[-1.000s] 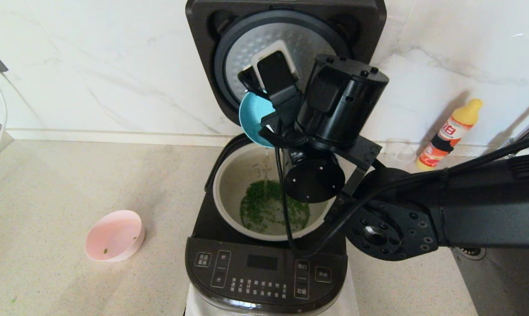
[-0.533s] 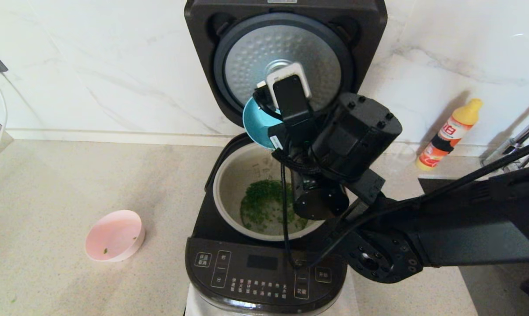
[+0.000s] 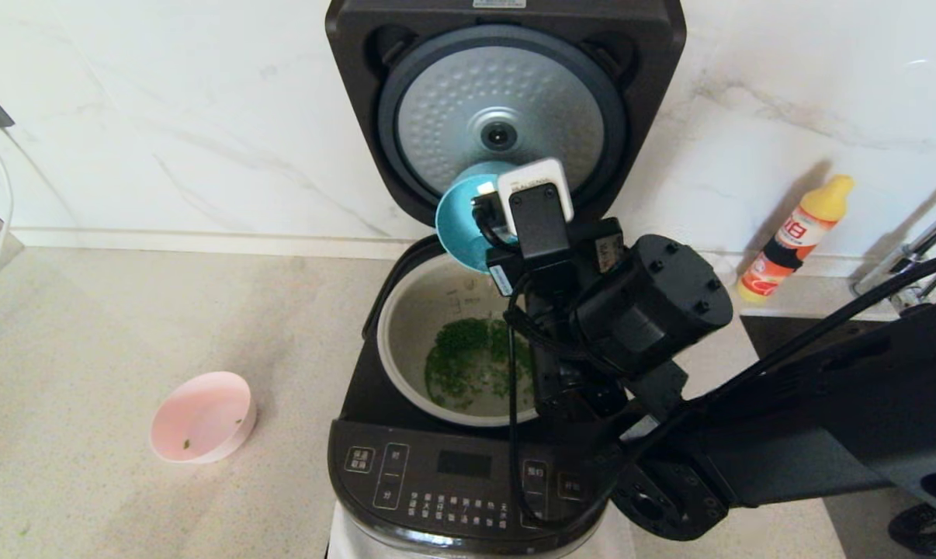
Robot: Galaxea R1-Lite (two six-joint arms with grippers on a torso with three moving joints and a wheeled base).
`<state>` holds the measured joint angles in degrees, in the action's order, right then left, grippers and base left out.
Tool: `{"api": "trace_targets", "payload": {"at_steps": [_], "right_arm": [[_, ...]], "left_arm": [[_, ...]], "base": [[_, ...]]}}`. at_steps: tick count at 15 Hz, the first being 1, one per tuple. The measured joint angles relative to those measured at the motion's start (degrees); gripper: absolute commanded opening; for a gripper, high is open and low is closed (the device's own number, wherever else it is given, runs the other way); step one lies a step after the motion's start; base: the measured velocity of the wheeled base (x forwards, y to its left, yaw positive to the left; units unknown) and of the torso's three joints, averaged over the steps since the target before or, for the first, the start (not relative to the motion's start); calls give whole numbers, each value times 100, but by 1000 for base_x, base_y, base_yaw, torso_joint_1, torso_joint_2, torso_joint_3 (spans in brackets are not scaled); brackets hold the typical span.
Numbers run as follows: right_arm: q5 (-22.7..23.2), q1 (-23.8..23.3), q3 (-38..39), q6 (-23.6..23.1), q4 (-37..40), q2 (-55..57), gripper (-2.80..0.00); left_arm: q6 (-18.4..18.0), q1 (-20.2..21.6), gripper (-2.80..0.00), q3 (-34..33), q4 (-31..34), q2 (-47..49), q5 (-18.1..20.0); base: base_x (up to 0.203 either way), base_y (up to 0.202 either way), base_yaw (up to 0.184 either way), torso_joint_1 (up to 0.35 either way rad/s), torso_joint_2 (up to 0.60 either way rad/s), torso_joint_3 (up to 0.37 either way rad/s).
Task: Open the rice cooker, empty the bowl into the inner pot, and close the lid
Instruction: Pour the water from the bowl into the rice cooker
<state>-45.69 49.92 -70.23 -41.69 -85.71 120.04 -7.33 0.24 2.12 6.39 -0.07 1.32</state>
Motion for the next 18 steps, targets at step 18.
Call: {"api": "trace_targets", "payload": {"at_steps": [18], "right_arm": [[54,-8,-13,-203,853,-710,-280]], "left_arm": [[-2,0,-280,0,0,0,0]], "base": [[0,0,0,0,0,0]]}}
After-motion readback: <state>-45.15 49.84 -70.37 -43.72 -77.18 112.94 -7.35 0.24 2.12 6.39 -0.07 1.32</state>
